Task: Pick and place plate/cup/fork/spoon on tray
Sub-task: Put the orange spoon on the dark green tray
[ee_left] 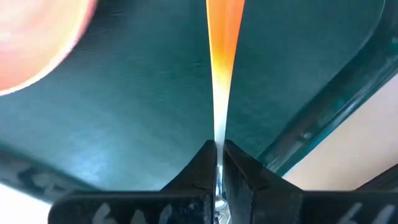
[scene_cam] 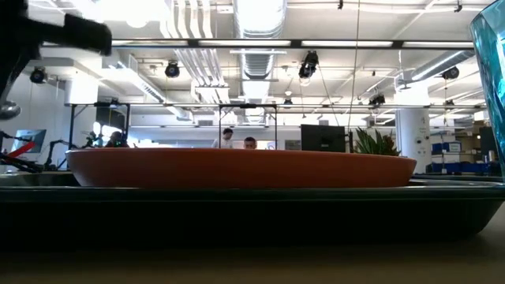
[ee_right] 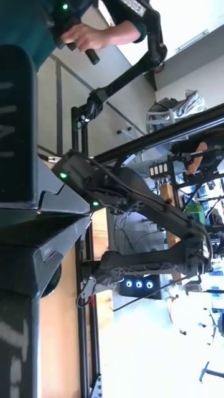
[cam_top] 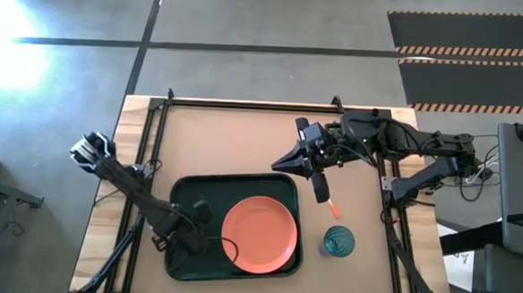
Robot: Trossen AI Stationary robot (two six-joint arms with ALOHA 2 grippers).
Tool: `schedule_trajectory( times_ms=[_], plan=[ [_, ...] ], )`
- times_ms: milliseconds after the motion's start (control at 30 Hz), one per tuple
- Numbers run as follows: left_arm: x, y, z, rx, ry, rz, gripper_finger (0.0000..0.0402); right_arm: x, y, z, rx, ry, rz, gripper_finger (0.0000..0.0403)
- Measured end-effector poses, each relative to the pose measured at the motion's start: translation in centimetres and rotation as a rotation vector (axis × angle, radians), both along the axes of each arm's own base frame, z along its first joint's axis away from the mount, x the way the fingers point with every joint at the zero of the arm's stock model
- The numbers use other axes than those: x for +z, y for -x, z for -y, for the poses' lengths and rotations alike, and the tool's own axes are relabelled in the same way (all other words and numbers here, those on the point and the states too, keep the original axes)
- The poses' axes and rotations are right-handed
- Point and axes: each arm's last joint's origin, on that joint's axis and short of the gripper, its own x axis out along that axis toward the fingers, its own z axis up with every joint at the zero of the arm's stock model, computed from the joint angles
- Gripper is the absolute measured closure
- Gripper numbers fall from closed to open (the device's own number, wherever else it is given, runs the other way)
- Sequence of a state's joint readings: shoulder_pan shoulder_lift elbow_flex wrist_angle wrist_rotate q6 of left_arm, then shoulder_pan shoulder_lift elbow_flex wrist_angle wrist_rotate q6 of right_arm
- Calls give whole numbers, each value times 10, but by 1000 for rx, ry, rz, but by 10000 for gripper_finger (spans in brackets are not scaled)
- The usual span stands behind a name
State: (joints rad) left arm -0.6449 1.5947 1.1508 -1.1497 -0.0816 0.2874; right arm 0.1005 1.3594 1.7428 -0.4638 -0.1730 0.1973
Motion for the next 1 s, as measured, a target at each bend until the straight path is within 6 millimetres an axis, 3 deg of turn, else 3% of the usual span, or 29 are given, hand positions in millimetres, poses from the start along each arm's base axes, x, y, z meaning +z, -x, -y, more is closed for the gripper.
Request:
schedule_trajectory(
  times_ms=[233, 433, 567, 767, 1000],
  plan=[
    [-19, -6, 18, -102, 117, 32, 401, 0, 0, 0, -1, -12, -5, 394],
    [-33, 1, 15, -111, 123, -7, 401, 0, 0, 0, -1, -11, -5, 394],
    [-45, 12, 16, -219, 131, -60, 401, 0, 0, 0, 0, -10, -5, 394],
    [-51, 18, 25, -369, 170, -36, 401, 0, 0, 0, 0, -10, -6, 394],
    [-56, 17, 26, -398, 202, -9, 401, 0, 0, 0, 0, -11, -6, 394]
  ],
)
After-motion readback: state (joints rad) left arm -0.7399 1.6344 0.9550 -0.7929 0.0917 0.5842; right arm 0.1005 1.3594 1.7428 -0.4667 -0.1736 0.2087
